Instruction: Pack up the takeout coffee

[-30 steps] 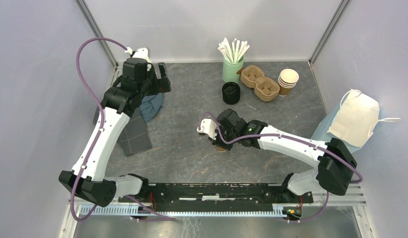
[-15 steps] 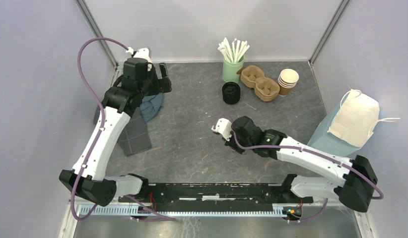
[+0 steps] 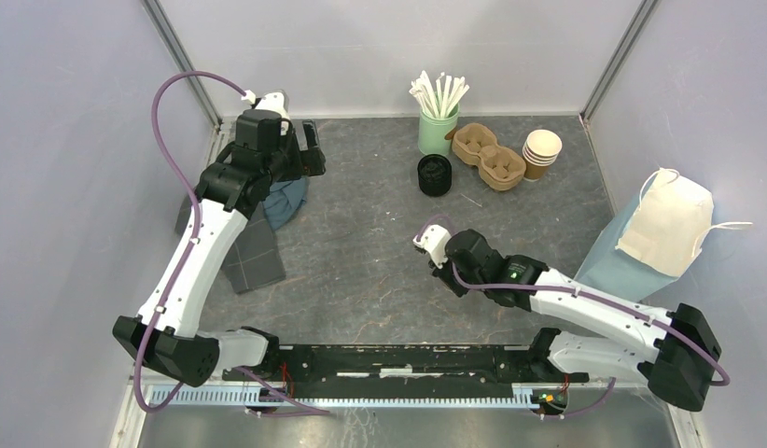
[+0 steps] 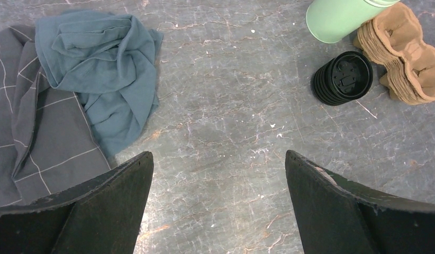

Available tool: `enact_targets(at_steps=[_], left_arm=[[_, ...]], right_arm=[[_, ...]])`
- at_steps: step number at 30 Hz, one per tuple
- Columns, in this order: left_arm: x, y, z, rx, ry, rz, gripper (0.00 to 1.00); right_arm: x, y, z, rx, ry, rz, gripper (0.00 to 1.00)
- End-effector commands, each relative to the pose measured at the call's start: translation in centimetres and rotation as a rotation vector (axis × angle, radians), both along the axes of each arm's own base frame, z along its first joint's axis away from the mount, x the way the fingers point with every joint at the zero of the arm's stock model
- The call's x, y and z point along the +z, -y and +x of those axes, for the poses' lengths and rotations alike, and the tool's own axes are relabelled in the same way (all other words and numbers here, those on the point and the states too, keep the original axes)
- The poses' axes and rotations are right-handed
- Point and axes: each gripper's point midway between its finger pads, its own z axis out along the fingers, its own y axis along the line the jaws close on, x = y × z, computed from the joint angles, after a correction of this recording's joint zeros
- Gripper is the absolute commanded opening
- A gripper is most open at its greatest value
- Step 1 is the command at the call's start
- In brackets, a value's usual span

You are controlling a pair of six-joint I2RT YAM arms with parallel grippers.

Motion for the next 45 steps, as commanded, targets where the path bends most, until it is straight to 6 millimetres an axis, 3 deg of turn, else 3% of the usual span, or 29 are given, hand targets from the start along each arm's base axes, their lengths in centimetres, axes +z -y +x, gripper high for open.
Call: enact_targets(at_steps=[1,2,4,7,9,12,18,22,25,31,39,45], left_arm=[[0.9,0.7,0.4,-0.002,0.031,-0.043,1.0],[0.9,0.6,0.4,0.0,0.033,-0.042,1.0],[1.0,0.6,0.3,0.001,0.035,-0.041,1.0],[1.1,0.5,0.2,0.003,0.039,-0.038,1.0],[1.2,0.3,0.2,0.006,0.043,-0.036,1.0],[1.3,0.2,0.1,0.011,0.044,-0.036,1.0],[2.2,-0.4,-0.4,0.017,0.059,-0.012,1.0],[2.3,-0.3,-0.5,0.007,0.063,-0.013,1.0],[2.5,-0.3,-0.5,0.003,0.067,-0.012,1.0],[2.2,-0.5,-0.4,0.0,0.062,0.011,1.0],[1.8,-0.2,0.0,-0.014,0.05,0.017,1.0],[1.6,-0.2,-0.1,-0.016,0.048,0.02,1.0]], right_arm=[[2.0,-0.6,0.8,-0.038,0.04,0.07,0.27],[2.9,-0.7,1.1,-0.037,0.056,0.076,0.39],[4.9,-1.1,2.0,-0.054,0.084,0.079,0.55],[8.9,-1.7,4.8,-0.119,0.141,0.111,0.64],[10.0,-1.2,8.3,-0.244,0.161,0.136,0.66],[9.9,-0.9,14.3,-0.437,0.117,0.189,0.61],[9.0,-1.9,26.2,-0.701,0.005,0.153,0.62],[7.6,-3.6,30.6,-0.728,-0.009,0.191,0.62],[6.3,-4.3,31.7,-0.741,-0.033,0.211,0.61],[3.6,-4.3,31.8,-0.719,-0.047,0.163,0.56],[2.0,-4.2,32.2,-0.702,-0.046,0.116,0.52],[5.0,-2.8,32.4,-0.707,0.001,0.111,0.54]])
